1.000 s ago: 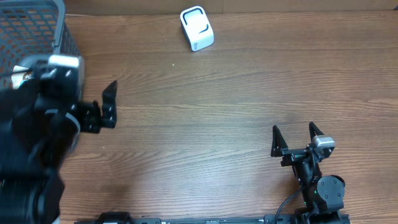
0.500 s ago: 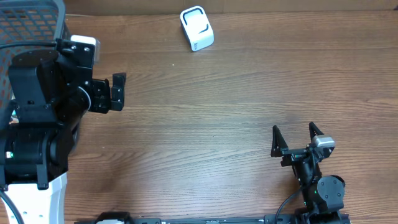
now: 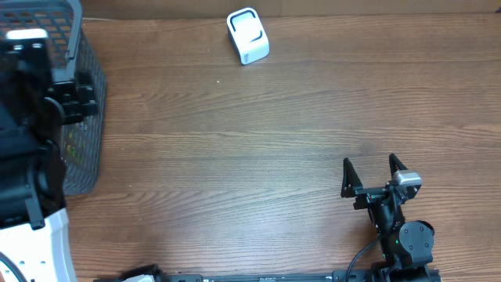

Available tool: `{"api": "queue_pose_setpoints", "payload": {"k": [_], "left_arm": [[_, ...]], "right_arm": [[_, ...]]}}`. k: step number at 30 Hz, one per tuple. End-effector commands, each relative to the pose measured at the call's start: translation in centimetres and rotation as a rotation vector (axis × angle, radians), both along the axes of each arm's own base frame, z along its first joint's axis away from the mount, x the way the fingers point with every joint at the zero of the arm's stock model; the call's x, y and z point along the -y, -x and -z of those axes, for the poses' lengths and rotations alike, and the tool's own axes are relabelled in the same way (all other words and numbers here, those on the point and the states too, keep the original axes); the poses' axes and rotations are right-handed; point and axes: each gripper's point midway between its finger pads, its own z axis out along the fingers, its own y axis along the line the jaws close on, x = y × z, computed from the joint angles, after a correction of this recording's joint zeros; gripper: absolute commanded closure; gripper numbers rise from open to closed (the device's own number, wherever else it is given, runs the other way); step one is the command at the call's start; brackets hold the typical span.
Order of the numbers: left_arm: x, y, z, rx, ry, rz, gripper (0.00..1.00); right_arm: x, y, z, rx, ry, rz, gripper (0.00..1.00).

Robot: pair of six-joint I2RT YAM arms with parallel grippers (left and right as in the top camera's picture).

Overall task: Scan the item barcode
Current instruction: 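Raise the left arm and move the left gripper over the basket, then lower the left gripper into the basket and grasp the yellow Vim bottle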

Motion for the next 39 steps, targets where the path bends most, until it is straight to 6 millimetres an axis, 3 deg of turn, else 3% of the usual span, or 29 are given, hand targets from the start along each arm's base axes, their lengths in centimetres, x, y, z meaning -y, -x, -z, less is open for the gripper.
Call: {"api": "queue_pose_setpoints", "payload": {"k": [1,13,18,20,25,39], "left_arm": [[-3.1,0.6,-0.6,-0.005,-0.042,-0.086,0.00],[-10.5,-0.3,4.8,-0.112,0.086,-0.191,0.01],[-13.1,-0.6,8.2,-0.203,0.122,-0.225,0.00],[-13.9,-0.8,10.4,-0.267,0.151,-0.232,0.00],[-14.1,-1.5,14.1,-0.367,0.207,-0.196,0.00],[-13.2,-2.5,22.1,-0.575,0.343,-0.085,0.01]], "right_arm": [[0.0,0.0,0.2,0.004,0.004,-0.002,0.00],[0.0,0.0,0.2,0.004,0.004,-0.002,0.00],[0.0,0.0,0.2,0.004,0.004,-0.002,0.00],[0.0,0.0,0.2,0.004,0.004,-0.002,0.00],[0.0,0.0,0.2,0.004,0.004,-0.002,0.00],[0.0,0.0,0.2,0.004,0.004,-0.002,0.00]]}}
